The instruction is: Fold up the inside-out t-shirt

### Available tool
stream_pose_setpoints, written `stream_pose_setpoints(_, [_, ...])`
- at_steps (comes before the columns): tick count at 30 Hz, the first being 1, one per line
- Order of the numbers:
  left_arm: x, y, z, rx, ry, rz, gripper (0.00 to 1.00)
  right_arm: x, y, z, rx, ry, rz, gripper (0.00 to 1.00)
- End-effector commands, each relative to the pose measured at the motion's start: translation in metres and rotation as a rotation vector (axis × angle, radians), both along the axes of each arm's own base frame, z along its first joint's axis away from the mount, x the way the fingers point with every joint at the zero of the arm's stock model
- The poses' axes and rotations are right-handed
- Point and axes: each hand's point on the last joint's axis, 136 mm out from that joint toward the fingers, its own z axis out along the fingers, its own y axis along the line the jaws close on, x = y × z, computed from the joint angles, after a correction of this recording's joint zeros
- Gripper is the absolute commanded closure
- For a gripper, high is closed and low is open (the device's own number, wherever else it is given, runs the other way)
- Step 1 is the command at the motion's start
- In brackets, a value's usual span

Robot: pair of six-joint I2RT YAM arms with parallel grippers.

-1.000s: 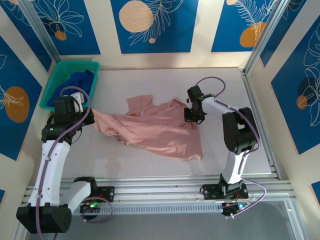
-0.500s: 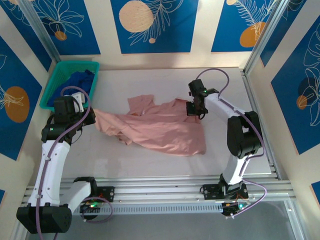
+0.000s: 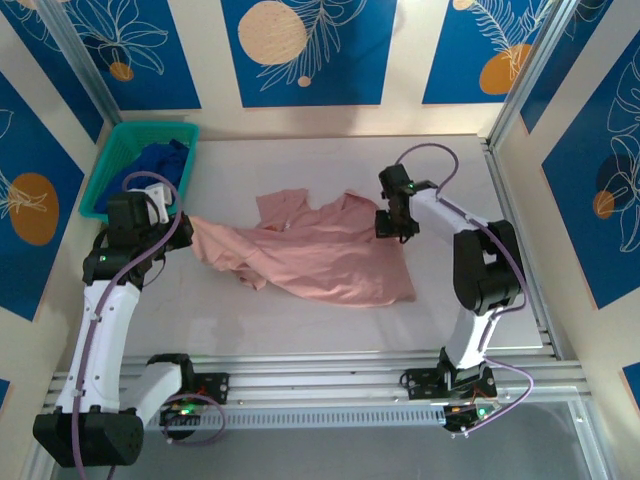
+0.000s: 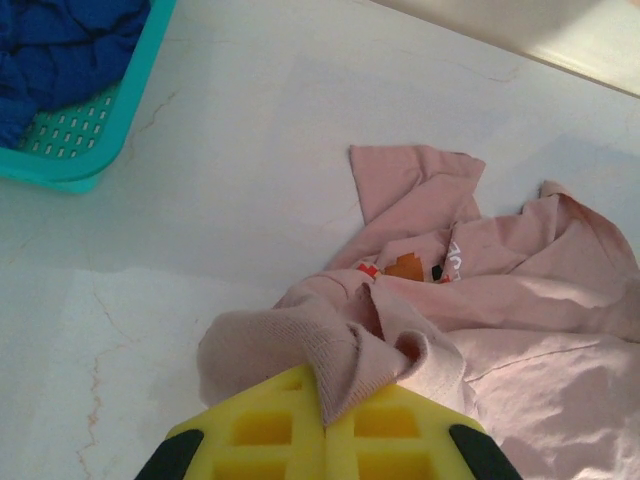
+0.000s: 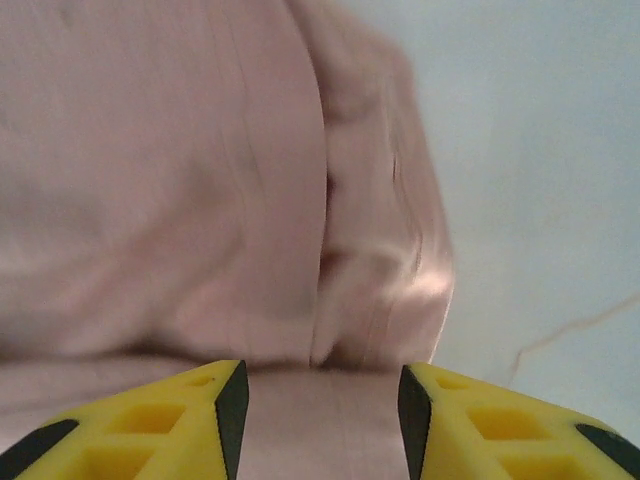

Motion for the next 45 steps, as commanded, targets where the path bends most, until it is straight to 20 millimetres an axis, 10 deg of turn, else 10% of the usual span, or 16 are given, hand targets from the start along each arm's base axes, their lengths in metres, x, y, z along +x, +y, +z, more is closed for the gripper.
stream_pose_setpoints(1, [0.002,0.000,0.001,-0.003,-0.019,-0.016,1.00,-0.020,0.009,0.001,0.092,0.036,-0.023,0.55])
stream_pose_setpoints(12, [0.002,-0.002,-0.001,-0.010,-0.017,-0.028,1.00,-0.067,0.023,-0.033,0.161,0.194,-0.045,0.78])
stream_pose_setpoints(18, [0.002,-0.003,-0.001,-0.011,-0.019,-0.033,1.00,-0.067,0.034,-0.011,0.227,0.117,-0.003,0.98])
stream_pose_setpoints(25, [0.002,-0.005,0.001,-0.020,-0.023,-0.039,1.00,-0.045,0.003,0.003,0.266,0.039,-0.137,0.61])
stream_pose_setpoints(32, [0.001,-0.005,0.001,-0.020,-0.025,-0.042,1.00,-0.016,-0.003,-0.013,0.356,0.061,-0.201,0.48])
stream_pose_setpoints(38, [0.001,-0.005,0.000,-0.015,-0.025,-0.045,1.00,-0.011,0.000,-0.021,0.383,0.076,-0.199,0.49])
stream_pose_setpoints(45, [0.001,-0.005,-0.001,-0.013,-0.021,-0.044,1.00,-0.014,0.004,-0.014,0.407,0.063,-0.185,0.82])
